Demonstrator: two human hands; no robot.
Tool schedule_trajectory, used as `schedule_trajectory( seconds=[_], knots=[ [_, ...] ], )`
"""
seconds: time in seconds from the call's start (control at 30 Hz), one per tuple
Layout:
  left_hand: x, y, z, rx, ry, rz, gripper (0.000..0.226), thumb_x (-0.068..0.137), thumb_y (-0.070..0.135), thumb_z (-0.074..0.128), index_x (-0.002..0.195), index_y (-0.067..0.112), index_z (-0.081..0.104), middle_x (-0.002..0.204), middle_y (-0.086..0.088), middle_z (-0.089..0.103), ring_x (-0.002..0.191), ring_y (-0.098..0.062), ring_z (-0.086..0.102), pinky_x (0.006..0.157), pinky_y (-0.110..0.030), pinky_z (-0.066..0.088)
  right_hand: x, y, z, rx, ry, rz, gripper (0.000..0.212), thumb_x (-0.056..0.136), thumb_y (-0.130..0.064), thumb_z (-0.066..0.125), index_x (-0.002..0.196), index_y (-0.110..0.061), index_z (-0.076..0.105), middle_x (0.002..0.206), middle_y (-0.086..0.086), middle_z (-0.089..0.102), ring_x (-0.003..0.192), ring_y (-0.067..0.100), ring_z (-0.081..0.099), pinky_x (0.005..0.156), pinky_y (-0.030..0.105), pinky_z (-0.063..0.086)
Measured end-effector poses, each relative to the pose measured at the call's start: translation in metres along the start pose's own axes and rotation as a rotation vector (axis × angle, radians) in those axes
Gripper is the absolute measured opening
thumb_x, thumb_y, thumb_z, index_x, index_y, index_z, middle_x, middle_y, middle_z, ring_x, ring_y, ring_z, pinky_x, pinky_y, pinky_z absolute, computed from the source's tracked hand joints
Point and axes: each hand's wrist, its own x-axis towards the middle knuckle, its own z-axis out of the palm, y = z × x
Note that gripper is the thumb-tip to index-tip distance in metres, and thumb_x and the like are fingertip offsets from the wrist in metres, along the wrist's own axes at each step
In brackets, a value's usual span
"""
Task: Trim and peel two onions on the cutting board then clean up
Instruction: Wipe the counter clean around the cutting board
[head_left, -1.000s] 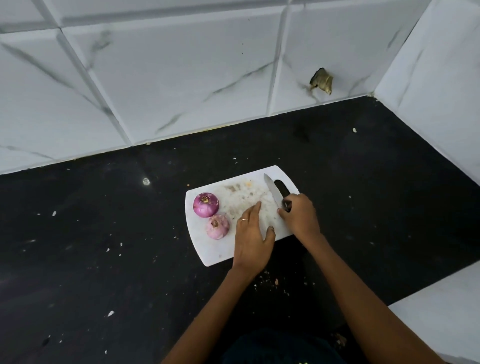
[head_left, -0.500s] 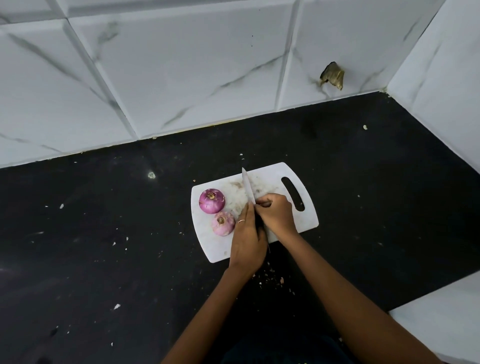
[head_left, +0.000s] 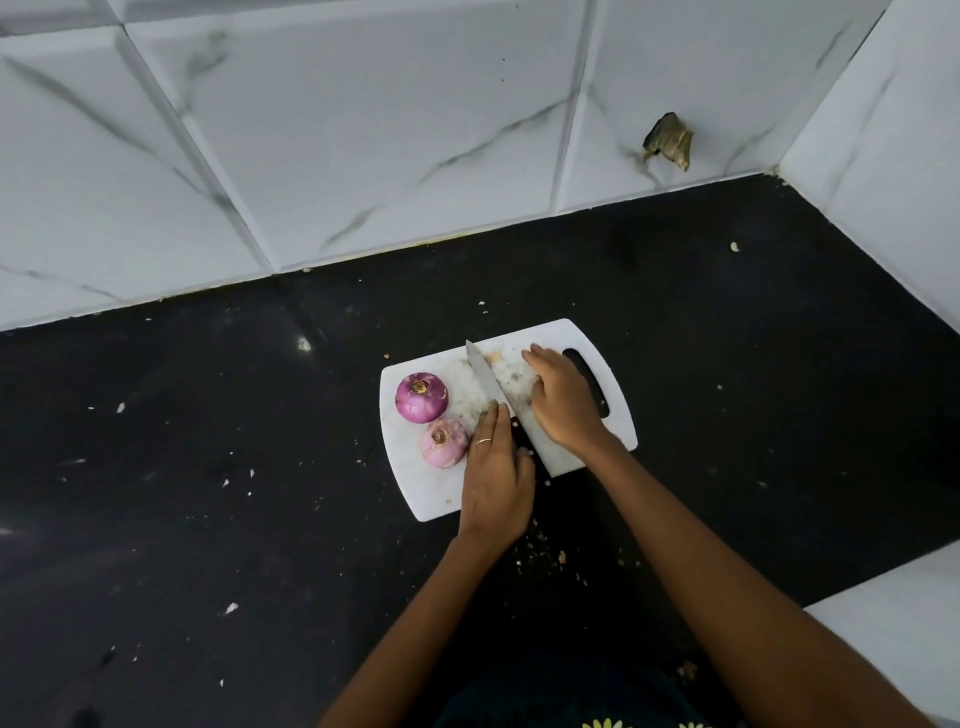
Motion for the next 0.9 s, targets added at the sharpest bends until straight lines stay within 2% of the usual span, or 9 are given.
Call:
schedule_trajectory(
  seconds=[0.17, 0.33, 0.5, 0.57, 0.67, 0.73, 0.8, 0.83, 0.9],
  knots=[
    [-0.003, 0.0, 0.001, 0.021, 0.01, -0.003, 0.062, 0.099, 0.012, 0.042, 0.154, 0.009, 0.015, 0.162, -0.008, 0.016, 0.15, -0.017, 0.01, 0.118, -0.022, 0.005, 0.025, -0.012, 0.002, -0.218, -0.165, -0.156, 0.058, 0.09, 0.006, 0.038, 0.147, -0.004, 0.029, 0.156, 0.013, 0.024, 0.145, 0.026, 0.018, 0.117, 0.034, 0.015],
    [-0.004, -0.002, 0.006, 0.167, -0.026, 0.01, 0.077, 0.098, 0.036, 0.048, 0.156, 0.012, 0.005, 0.164, -0.006, 0.006, 0.151, -0.018, 0.001, 0.121, -0.03, 0.001, 0.034, -0.023, 0.011, -0.374, -0.258, -0.294, 0.058, 0.094, -0.002, 0.041, 0.149, -0.006, 0.023, 0.158, 0.01, 0.021, 0.146, 0.024, 0.015, 0.118, 0.034, 0.014],
    [-0.004, -0.004, 0.011, 0.162, -0.018, -0.001, 0.072, 0.098, 0.024, 0.045, 0.155, 0.009, 0.004, 0.164, -0.008, 0.003, 0.151, -0.018, -0.002, 0.118, -0.025, -0.005, 0.005, -0.003, 0.002, -0.368, -0.203, -0.332, 0.054, 0.094, 0.001, 0.036, 0.146, -0.001, 0.028, 0.156, 0.014, 0.024, 0.145, 0.024, 0.02, 0.118, 0.031, 0.011],
    [-0.003, -0.005, 0.012, 0.159, -0.002, 0.008, 0.07, 0.097, 0.02, 0.043, 0.155, 0.008, 0.005, 0.164, -0.008, 0.004, 0.151, -0.018, -0.001, 0.117, -0.023, -0.006, -0.015, 0.005, -0.001, -0.333, -0.146, -0.382, 0.056, 0.08, 0.009, 0.046, 0.136, 0.008, 0.043, 0.145, 0.023, 0.04, 0.136, 0.032, 0.04, 0.115, 0.036, 0.024],
    [-0.004, -0.006, 0.015, 0.17, 0.015, 0.017, 0.068, 0.099, 0.019, 0.041, 0.155, 0.008, 0.005, 0.164, -0.008, 0.004, 0.151, -0.018, -0.001, 0.119, -0.026, -0.005, -0.05, 0.023, 0.005, -0.255, 0.0, -0.446, 0.045, 0.067, -0.009, 0.06, 0.11, 0.005, 0.067, 0.114, 0.02, 0.067, 0.106, 0.033, 0.065, 0.093, 0.047, 0.046],
    [-0.004, -0.006, 0.016, 0.15, 0.027, 0.011, 0.066, 0.101, 0.02, 0.039, 0.155, 0.008, 0.004, 0.164, -0.008, 0.003, 0.151, -0.019, -0.002, 0.118, -0.025, -0.007, -0.07, 0.024, 0.003, -0.124, 0.103, -0.392, 0.028, 0.075, -0.013, 0.056, 0.094, -0.004, 0.075, 0.099, 0.011, 0.073, 0.094, 0.025, 0.07, 0.083, 0.041, 0.057],
    [-0.004, -0.005, 0.017, 0.128, 0.036, 0.008, 0.064, 0.101, 0.02, 0.036, 0.155, 0.008, 0.003, 0.164, -0.008, 0.003, 0.151, -0.019, -0.001, 0.117, -0.023, -0.009, -0.075, 0.016, -0.003, 0.051, 0.219, -0.286, 0.025, 0.076, -0.006, 0.047, 0.079, -0.005, 0.072, 0.082, 0.005, 0.071, 0.079, 0.022, 0.068, 0.067, 0.037, 0.057],
    [-0.004, -0.004, 0.017, 0.113, 0.039, 0.004, 0.063, 0.101, 0.021, 0.033, 0.155, 0.008, 0.004, 0.164, -0.009, 0.005, 0.151, -0.018, 0.0, 0.116, -0.022, -0.008, -0.072, 0.014, -0.004, 0.108, 0.267, -0.226, 0.026, 0.075, -0.001, 0.044, 0.079, -0.005, 0.069, 0.081, 0.005, 0.069, 0.078, 0.021, 0.065, 0.067, 0.036, 0.055],
    [-0.005, -0.003, 0.016, 0.07, 0.05, -0.006, 0.063, 0.097, 0.03, 0.024, 0.155, 0.008, 0.008, 0.163, -0.009, 0.009, 0.151, -0.018, 0.004, 0.116, -0.021, -0.006, -0.054, 0.009, -0.006, 0.119, 0.309, -0.132, 0.033, 0.077, 0.0, 0.038, 0.092, -0.004, 0.068, 0.095, 0.008, 0.067, 0.093, 0.024, 0.063, 0.079, 0.036, 0.052]
  ],
)
